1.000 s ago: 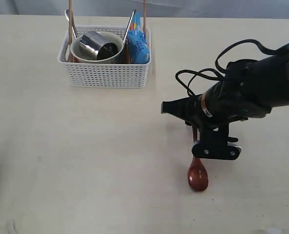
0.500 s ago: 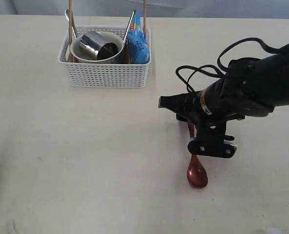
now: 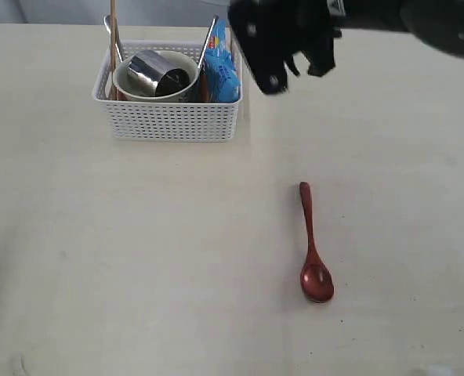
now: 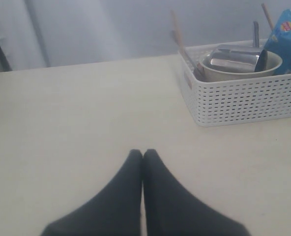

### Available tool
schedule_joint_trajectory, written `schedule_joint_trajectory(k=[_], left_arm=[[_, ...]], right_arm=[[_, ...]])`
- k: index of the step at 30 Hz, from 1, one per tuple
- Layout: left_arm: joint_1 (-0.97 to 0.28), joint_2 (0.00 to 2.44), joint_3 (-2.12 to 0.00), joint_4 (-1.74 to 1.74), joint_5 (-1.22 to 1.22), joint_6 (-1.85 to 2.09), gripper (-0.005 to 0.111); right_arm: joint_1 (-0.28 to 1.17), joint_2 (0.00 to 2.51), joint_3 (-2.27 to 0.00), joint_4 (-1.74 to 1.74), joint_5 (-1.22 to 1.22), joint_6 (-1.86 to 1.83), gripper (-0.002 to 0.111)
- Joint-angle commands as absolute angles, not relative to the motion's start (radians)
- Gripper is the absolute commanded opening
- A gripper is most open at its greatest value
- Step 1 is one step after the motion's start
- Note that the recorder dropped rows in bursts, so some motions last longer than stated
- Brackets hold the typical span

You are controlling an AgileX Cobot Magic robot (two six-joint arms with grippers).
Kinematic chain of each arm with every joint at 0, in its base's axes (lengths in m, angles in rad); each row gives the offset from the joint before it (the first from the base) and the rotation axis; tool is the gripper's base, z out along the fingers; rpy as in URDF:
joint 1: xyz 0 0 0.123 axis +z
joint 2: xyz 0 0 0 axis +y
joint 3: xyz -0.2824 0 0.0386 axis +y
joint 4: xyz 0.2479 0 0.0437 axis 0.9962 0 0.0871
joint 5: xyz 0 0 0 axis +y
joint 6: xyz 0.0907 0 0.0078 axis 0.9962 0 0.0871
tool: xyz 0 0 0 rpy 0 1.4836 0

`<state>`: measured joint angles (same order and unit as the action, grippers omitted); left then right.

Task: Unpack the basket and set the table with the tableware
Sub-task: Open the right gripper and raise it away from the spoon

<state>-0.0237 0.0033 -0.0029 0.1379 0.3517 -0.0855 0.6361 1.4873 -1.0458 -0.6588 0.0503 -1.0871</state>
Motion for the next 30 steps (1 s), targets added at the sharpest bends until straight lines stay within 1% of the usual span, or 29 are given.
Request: schedule_joint_trajectory(k=[1,2,3,4,6,8,11,13,17,23,26,30], left_arm=[[-0.022,0.0,0.0,0.135,0.35,-0.086,0.0],[-0.022,0.0,0.0,0.135,0.35,-0.086,0.0],[-0.022,0.0,0.0,0.135,0.35,-0.086,0.0],[-0.022,0.0,0.0,0.135,0.35,-0.086,0.0],[-0.022,0.0,0.0,0.135,0.35,-0.086,0.0],[-0.022,0.0,0.0,0.135,0.35,-0.086,0.0],[-0.022,0.0,0.0,0.135,0.35,-0.086,0.0],[-0.022,0.0,0.0,0.135,0.35,-0.086,0.0],[-0.022,0.0,0.0,0.135,0.35,-0.086,0.0],[-0.022,0.0,0.0,0.135,0.35,-0.086,0.0],[-0.022,0.0,0.0,0.135,0.35,-0.086,0.0],[-0.022,0.0,0.0,0.135,0.35,-0.086,0.0]], right_arm=[[0.63,1.48,-1.115,-0.622,0.124,-0.646,0.036],[0.63,1.48,-1.115,-0.608,0.14,-0.492,0.034],[0.63,1.48,-1.115,-0.59,0.148,-0.372,0.037],[0.63,1.48,-1.117,-0.586,0.147,-0.26,0.041],[0.618,1.51,-1.158,-0.582,0.147,-0.086,0.053],[0.551,1.576,-1.238,-0.53,0.142,0.083,0.054],[0.386,1.718,-1.36,-0.369,0.147,0.219,0.054],[0.332,1.787,-1.403,-0.305,0.147,0.217,0.054],[0.268,1.916,-1.501,-0.257,0.172,0.208,0.054],[0.214,2.063,-1.683,-0.122,0.298,0.0,0.054],[0.173,2.107,-1.774,0.079,0.37,-0.184,0.054],[0.105,2.131,-1.846,0.502,0.492,-0.545,0.054]])
